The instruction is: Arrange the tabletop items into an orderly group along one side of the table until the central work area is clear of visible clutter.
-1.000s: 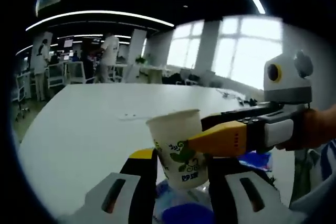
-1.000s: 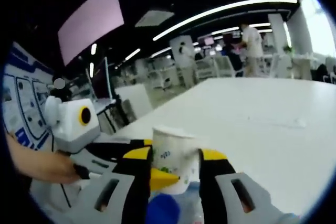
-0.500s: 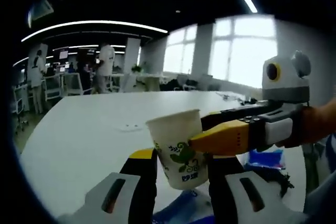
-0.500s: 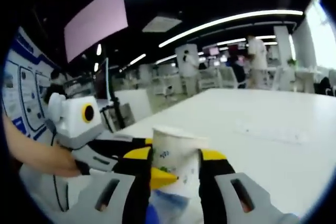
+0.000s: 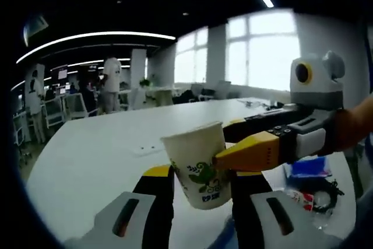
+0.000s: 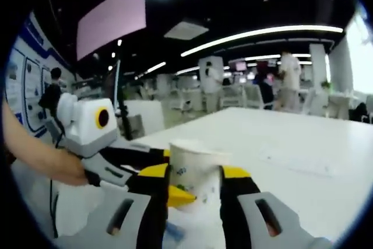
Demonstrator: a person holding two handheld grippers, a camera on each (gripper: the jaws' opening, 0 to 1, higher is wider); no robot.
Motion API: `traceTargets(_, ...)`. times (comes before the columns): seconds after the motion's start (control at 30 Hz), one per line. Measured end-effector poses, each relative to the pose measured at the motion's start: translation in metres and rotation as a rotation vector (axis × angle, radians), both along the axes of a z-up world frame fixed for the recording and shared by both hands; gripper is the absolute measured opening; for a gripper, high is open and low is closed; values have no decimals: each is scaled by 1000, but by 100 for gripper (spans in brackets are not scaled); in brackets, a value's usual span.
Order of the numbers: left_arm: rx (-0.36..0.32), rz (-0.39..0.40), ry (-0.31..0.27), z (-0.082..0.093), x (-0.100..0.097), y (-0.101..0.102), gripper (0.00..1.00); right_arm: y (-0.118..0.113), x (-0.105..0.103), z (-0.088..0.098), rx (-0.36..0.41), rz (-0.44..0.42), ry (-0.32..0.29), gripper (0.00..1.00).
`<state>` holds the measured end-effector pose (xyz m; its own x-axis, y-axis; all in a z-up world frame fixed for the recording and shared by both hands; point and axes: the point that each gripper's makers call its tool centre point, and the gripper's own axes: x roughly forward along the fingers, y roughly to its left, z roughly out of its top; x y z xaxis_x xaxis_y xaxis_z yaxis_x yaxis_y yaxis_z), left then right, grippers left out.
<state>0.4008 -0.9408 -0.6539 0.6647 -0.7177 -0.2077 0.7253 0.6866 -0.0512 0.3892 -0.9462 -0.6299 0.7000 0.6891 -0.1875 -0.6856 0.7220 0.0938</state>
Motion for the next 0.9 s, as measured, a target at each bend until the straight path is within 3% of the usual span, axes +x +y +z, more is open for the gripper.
traceTargets(0.17, 30, 0, -31, -3, 10, 0, 36, 0, 7, -1, -15, 23, -57, 29)
traceTargets(0.37, 49, 0, -37, -16, 22, 0, 36, -1, 21, -17, -37, 37, -73, 29)
traceTargets(0.53, 96, 13, -42, -27, 29, -2, 36, -3, 28, -27, -63, 48, -79, 28)
traceTargets(0.9, 122, -3, -30, -45, 40, -9, 36, -11, 42, -49, -68, 54, -56, 28)
